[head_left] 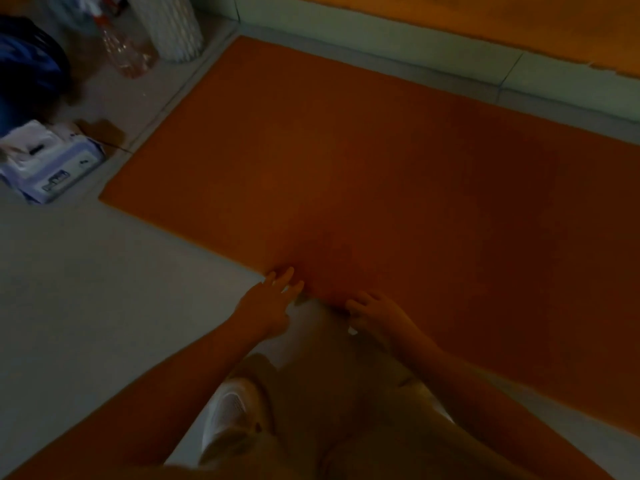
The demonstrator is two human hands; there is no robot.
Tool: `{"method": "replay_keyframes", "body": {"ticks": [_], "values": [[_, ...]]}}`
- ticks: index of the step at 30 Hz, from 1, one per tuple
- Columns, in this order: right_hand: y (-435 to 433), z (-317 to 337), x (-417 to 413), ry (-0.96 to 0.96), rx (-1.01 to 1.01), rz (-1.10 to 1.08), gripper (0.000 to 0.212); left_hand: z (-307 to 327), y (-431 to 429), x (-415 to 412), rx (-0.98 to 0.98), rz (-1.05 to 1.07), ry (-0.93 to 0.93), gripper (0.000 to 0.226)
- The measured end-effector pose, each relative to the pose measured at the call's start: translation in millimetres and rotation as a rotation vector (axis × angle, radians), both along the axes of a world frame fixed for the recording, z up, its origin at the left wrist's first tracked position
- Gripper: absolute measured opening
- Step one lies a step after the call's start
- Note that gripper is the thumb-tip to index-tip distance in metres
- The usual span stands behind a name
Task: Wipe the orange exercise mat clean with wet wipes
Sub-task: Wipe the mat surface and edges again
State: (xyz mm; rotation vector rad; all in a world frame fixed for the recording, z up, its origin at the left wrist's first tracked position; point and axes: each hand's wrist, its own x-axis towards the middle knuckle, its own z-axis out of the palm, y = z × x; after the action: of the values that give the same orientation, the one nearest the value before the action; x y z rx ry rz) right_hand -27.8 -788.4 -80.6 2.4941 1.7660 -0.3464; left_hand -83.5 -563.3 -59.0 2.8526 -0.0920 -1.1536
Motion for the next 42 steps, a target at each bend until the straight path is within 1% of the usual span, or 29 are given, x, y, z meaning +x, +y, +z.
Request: {"method": "replay_keyframes", "body": {"ticks": [2,4,5,6,8,10,11,14,18,22,28,32,38,40,42], "values": [[0.3,-6.3,-1.8,0.004,0.073,-0.062,0.049,0.4,6.3,2.5,-0.011,-0.036,0.018,0.074],[-0.1,-11.2,-5.0,0.024,0.2,-0.12,0.063,1.9,20.2,5.6,-0.027,-0.105,0.034,0.075],[-0.4,-13.3,-6.6,0.017,0.231,-0.135,0.068,3.2,29.6,6.1,-0.026,-0.143,0.042,0.076],[0.1,-15.7,-7.7,-0.014,0.237,-0.13,0.067,6.5,40.7,6.8,-0.01,-0.179,0.036,0.076],[3.8,-16.5,-7.8,-0.08,0.192,-0.109,0.055,8.5,72.7,8.0,0.029,-0.195,-0.041,0.074],[12.7,-17.5,-6.1,-0.105,0.162,-0.1,0.047,5.3,107.9,12.0,0.002,-0.089,-0.2,0.071],[17.5,-18.4,-5.5,-0.117,0.162,-0.091,0.043,3.7,121.3,12.7,0.008,-0.019,-0.249,0.069],[35.3,-21.6,-2.3,-0.169,0.216,-0.044,0.035,-4.8,131.8,9.5,0.056,0.108,-0.169,0.07],[64.3,-23.1,3.4,-0.172,0.217,-0.014,0.035,-10.9,128.8,11.0,0.024,0.113,-0.175,0.067],[92.0,-22.2,7.8,-0.157,0.217,-0.014,0.035,-9.0,134.6,13.8,0.055,0.065,-0.162,0.064],[135.0,-23.5,15.0,-0.137,0.206,-0.009,0.032,-6.8,141.7,15.4,-0.047,0.089,-0.142,0.064],[157.7,-13.3,19.2,-0.129,0.124,0.031,0.037,-4.4,145.8,14.5,-0.108,0.102,-0.122,0.068],[189.2,-2.3,22.7,-0.111,-0.061,0.073,0.036,-3.9,159.2,16.3,-0.166,0.067,-0.12,0.068],[198.1,1.8,23.7,-0.099,-0.112,0.089,0.037,-2.0,164.4,18.5,-0.148,0.014,-0.137,0.066],[209.9,3.0,25.9,-0.096,-0.147,0.097,0.036,-2.2,177.3,21.4,-0.085,-0.022,-0.206,0.065]]}}
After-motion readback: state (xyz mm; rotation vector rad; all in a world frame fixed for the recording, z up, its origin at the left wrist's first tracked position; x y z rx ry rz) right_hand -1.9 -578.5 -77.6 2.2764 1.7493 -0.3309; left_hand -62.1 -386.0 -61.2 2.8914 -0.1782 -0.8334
